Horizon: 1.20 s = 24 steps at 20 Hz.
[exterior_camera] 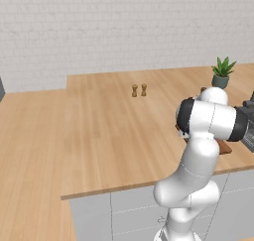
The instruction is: Pick up the sponge from the counter and clean the cutting board by briefly scrubbing or pressing down on the cutting board. Once finished, release the sponge.
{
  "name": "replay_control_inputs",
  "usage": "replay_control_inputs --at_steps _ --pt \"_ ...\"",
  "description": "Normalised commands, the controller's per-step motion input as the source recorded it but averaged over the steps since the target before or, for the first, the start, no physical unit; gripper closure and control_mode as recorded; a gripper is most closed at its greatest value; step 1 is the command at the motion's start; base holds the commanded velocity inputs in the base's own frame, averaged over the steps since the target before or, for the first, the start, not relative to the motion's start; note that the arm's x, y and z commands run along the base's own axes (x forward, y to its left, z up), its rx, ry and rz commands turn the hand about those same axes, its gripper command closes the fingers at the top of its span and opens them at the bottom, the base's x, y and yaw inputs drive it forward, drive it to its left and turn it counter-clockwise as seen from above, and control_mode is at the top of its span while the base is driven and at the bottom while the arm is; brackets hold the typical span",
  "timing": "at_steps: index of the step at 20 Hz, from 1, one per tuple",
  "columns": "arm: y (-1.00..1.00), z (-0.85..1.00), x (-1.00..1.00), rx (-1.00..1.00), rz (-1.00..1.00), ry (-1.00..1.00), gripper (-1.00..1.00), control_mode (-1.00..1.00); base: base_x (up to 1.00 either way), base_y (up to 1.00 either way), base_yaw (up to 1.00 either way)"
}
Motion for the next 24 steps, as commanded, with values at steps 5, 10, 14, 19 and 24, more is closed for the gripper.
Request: replay_control_inputs --at_steps 5,10,14,19,24 --pt "-0.03 -0.20 -0.36 0.01 -0.05 0.00 1.00 -1.00 0.00 0.00 0.00" --pt "0.00 -0.19 -0.48 0.00 -0.05 0.00 1.00 -1.00 0.00 0.00 0.00" --pt "0.00 -0.25 -0.69 0.02 0.00 0.00 1.00 -1.00 0.00 0.00 0.00" --pt "0.00 -0.26 -0.60 0.02 0.00 0.00 1.00 -1.00 0.00 0.00 0.00" --pt "-0.15 -0.21 -0.18 0.00 -0.01 0.00 1.00 -1.00 0.00 0.00 0.00"
